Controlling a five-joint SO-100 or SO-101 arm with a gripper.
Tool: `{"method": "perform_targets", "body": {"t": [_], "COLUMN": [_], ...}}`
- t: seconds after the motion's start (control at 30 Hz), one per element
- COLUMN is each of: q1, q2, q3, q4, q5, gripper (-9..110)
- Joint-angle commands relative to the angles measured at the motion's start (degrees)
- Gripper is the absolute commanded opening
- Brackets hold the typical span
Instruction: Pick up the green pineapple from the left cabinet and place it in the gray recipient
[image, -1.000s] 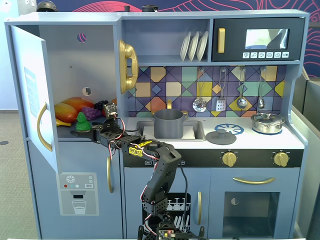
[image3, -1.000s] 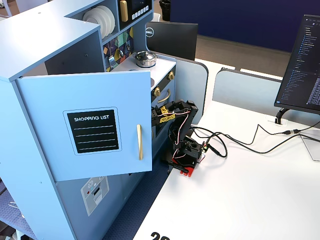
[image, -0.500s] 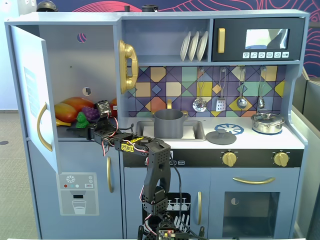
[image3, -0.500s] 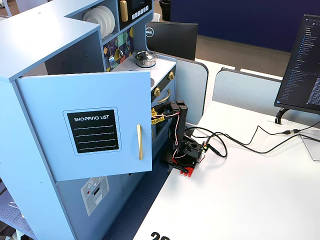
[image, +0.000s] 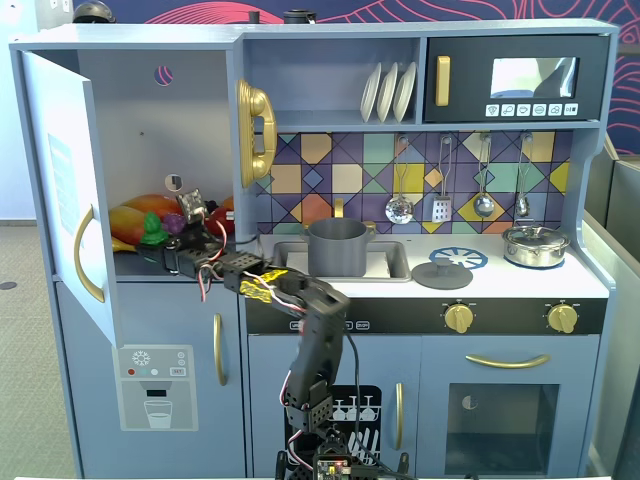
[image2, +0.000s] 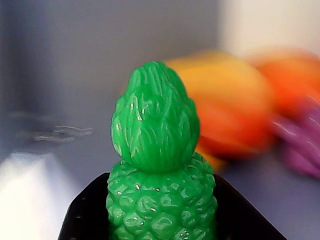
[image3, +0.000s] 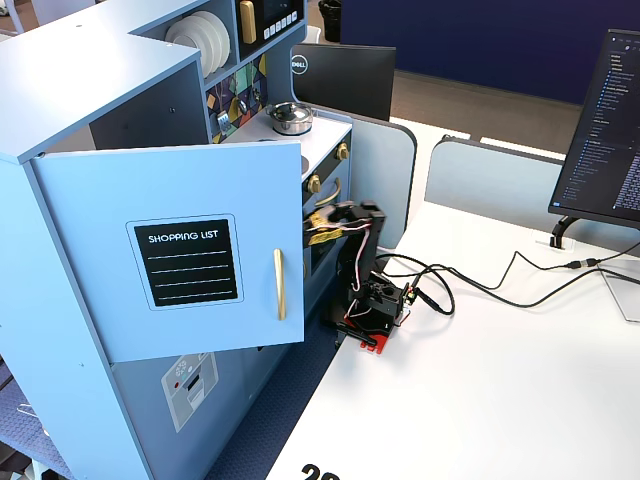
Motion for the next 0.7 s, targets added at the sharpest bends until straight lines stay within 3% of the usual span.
{"method": "perform_targets", "body": {"t": [0.0,0.07,0.37,0.67], "q1": [-3.87,-4.83,6.15,34.01], "q2": [20.83,28.48,52.12,58.62], "q3": [2.81,3.69,10.46,10.63], "q4": [13.36,21.97,24.70,25.22], "q5": [-3.96,-3.69,-1.23,-1.93], "gripper": [0,0,0,0]}}
